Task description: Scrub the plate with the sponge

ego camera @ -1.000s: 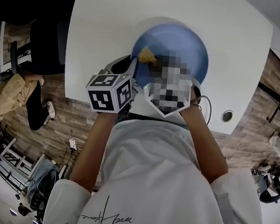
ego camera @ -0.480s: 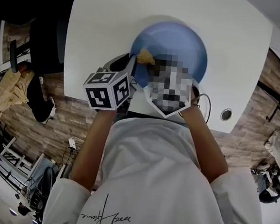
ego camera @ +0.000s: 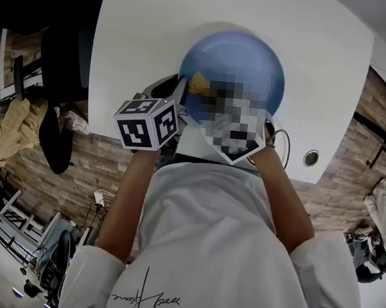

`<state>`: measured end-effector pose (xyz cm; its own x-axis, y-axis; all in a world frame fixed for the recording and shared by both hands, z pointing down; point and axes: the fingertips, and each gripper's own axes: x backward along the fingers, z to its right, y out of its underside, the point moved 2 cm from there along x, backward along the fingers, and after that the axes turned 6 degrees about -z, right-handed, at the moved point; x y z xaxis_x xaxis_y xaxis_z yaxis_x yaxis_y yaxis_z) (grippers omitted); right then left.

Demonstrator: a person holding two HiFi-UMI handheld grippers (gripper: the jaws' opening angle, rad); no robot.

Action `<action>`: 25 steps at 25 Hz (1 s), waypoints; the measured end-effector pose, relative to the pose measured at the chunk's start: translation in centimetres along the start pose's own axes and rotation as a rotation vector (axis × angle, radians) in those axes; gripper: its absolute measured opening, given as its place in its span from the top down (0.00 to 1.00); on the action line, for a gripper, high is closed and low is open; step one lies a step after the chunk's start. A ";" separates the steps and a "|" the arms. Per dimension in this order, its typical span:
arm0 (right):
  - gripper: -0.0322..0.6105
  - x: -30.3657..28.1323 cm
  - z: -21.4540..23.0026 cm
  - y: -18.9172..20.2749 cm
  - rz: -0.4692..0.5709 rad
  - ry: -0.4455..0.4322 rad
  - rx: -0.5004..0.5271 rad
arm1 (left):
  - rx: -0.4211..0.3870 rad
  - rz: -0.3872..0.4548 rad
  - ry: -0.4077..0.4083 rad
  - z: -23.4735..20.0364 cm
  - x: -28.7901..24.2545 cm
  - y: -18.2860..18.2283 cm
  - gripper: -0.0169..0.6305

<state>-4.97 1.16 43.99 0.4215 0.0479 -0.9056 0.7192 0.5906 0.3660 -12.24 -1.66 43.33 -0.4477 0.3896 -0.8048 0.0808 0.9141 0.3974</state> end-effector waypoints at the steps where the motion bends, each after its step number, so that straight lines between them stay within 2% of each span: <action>1: 0.88 0.0 -0.1 0.0 -0.002 -0.004 0.001 | -0.002 -0.001 -0.001 0.0 0.0 0.0 0.91; 25: 0.88 0.4 -1.3 1.9 -0.022 -0.097 0.017 | -0.054 -0.032 -0.018 0.3 -0.3 0.0 0.91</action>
<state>-4.17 3.31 44.06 0.4562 -0.0433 -0.8888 0.7380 0.5765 0.3507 -11.89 -1.70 43.45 -0.4335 0.3629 -0.8249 0.0187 0.9188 0.3944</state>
